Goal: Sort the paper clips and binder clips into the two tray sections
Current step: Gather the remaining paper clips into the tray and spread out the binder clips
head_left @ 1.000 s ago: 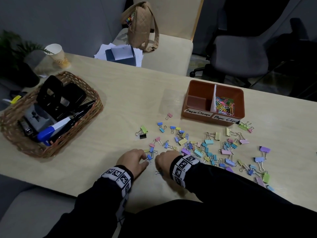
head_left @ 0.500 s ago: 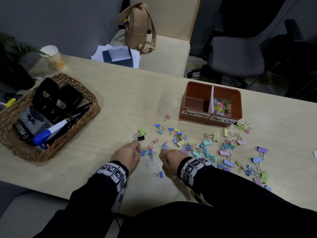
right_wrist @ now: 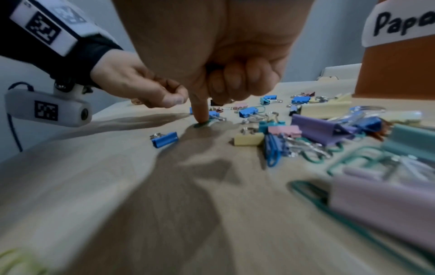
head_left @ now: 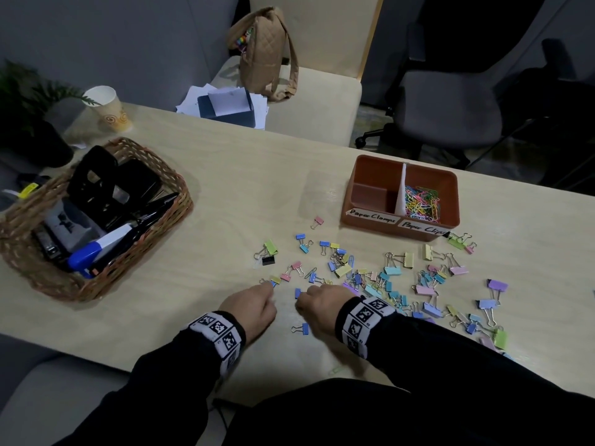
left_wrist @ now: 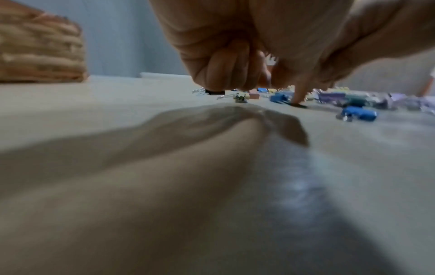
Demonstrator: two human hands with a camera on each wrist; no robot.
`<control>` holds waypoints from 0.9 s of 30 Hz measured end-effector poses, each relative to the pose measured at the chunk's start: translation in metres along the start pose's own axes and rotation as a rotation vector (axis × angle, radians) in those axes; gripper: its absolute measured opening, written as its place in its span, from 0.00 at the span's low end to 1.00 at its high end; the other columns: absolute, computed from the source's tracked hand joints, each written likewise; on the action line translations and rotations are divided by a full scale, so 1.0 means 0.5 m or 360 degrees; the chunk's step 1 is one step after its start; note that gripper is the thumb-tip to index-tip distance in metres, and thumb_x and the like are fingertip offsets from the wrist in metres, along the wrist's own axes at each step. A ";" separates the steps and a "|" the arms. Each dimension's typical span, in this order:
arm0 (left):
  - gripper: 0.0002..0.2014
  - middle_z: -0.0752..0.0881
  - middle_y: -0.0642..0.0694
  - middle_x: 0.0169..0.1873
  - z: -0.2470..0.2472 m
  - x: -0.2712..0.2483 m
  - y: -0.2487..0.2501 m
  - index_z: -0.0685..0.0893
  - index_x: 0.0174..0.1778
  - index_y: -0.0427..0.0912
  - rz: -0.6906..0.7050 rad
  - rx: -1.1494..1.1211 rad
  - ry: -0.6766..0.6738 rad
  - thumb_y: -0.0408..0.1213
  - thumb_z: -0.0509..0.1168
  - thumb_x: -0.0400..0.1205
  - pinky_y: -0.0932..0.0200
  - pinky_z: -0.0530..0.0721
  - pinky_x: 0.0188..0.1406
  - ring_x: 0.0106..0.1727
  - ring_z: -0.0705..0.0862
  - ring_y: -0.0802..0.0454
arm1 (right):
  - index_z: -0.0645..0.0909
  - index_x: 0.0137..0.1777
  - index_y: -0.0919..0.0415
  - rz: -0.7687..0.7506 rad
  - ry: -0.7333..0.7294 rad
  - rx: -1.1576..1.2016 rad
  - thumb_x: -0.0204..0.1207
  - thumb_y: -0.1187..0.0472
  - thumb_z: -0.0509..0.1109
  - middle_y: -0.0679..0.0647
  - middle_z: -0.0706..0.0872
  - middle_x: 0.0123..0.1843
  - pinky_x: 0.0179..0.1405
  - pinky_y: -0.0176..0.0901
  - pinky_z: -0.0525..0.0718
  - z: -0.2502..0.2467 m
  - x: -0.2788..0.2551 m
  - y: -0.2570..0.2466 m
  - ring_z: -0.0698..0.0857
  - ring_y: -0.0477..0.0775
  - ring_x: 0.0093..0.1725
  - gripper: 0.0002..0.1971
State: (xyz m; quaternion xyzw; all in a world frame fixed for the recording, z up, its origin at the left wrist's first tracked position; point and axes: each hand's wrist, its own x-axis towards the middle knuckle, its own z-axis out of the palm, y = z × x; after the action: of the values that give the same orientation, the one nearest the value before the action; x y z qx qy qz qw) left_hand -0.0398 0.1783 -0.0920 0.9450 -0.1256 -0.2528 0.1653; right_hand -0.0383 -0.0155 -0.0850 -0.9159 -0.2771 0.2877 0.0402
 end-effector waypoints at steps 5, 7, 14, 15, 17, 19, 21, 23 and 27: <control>0.13 0.81 0.38 0.31 0.007 0.009 0.017 0.73 0.36 0.42 -0.0170 -0.0592 0.0020 0.40 0.53 0.85 0.51 0.79 0.39 0.34 0.77 0.42 | 0.74 0.66 0.47 0.0194 0.0049 0.0506 0.75 0.69 0.68 0.47 0.82 0.59 0.57 0.49 0.85 0.011 -0.043 0.025 0.83 0.54 0.56 0.23; 0.14 0.82 0.38 0.32 0.012 0.014 0.029 0.74 0.33 0.40 -0.0195 -0.0686 0.0047 0.38 0.55 0.84 0.52 0.79 0.42 0.34 0.76 0.45 | 0.77 0.61 0.44 0.0428 0.0218 0.0780 0.77 0.69 0.66 0.44 0.83 0.58 0.58 0.42 0.82 0.004 -0.053 0.035 0.83 0.50 0.57 0.19; 0.15 0.88 0.48 0.40 0.005 0.036 0.062 0.84 0.33 0.49 -0.0314 -0.0681 0.0046 0.34 0.56 0.81 0.59 0.79 0.48 0.46 0.84 0.48 | 0.75 0.57 0.48 0.0374 0.0221 0.0423 0.83 0.52 0.57 0.50 0.88 0.43 0.47 0.48 0.86 -0.012 -0.040 0.037 0.85 0.55 0.44 0.08; 0.13 0.87 0.48 0.39 0.001 0.037 0.070 0.84 0.35 0.48 -0.0303 -0.0534 0.0024 0.37 0.57 0.82 0.58 0.79 0.46 0.45 0.83 0.47 | 0.76 0.59 0.47 0.0322 0.0199 0.0328 0.83 0.53 0.58 0.49 0.88 0.43 0.46 0.47 0.86 -0.013 -0.033 0.033 0.85 0.55 0.44 0.08; 0.09 0.86 0.50 0.39 -0.004 0.035 0.087 0.84 0.42 0.49 -0.0292 -0.0225 0.0008 0.48 0.61 0.79 0.59 0.79 0.41 0.43 0.82 0.48 | 0.76 0.64 0.43 0.0306 0.0131 0.0226 0.81 0.56 0.62 0.49 0.88 0.47 0.48 0.47 0.87 -0.020 -0.017 0.035 0.86 0.57 0.47 0.13; 0.13 0.86 0.54 0.43 -0.001 0.036 0.102 0.83 0.48 0.53 -0.0270 -0.0044 -0.0032 0.57 0.66 0.76 0.60 0.79 0.44 0.47 0.82 0.50 | 0.75 0.67 0.43 0.0291 0.0004 0.0174 0.79 0.56 0.65 0.51 0.88 0.53 0.53 0.49 0.86 -0.029 -0.005 0.041 0.85 0.59 0.54 0.17; 0.15 0.86 0.53 0.48 0.005 0.040 0.112 0.83 0.53 0.54 -0.0213 0.0034 -0.0033 0.57 0.67 0.76 0.58 0.80 0.49 0.52 0.83 0.50 | 0.77 0.65 0.46 0.0280 -0.0050 0.0135 0.79 0.55 0.64 0.52 0.87 0.53 0.53 0.49 0.85 -0.032 -0.002 0.047 0.85 0.60 0.54 0.15; 0.12 0.87 0.51 0.51 0.011 0.045 0.118 0.84 0.54 0.53 -0.0162 0.0071 -0.0006 0.52 0.65 0.79 0.58 0.79 0.49 0.54 0.84 0.48 | 0.78 0.60 0.48 0.0297 -0.0016 0.0119 0.78 0.55 0.63 0.52 0.87 0.49 0.49 0.47 0.84 -0.030 -0.005 0.047 0.85 0.60 0.50 0.11; 0.09 0.88 0.48 0.48 0.015 0.051 0.125 0.85 0.50 0.50 -0.0121 0.0110 0.0007 0.42 0.60 0.80 0.58 0.78 0.45 0.52 0.84 0.46 | 0.77 0.56 0.56 0.0374 0.0005 0.0159 0.80 0.54 0.59 0.55 0.86 0.45 0.45 0.47 0.81 -0.016 -0.009 0.049 0.84 0.61 0.46 0.10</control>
State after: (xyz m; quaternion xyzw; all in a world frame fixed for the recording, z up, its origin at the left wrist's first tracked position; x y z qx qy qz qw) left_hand -0.0321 0.1112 -0.0857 0.9547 -0.0980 -0.2524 0.1232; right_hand -0.0253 -0.0377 -0.0820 -0.9393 -0.1531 0.3026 0.0523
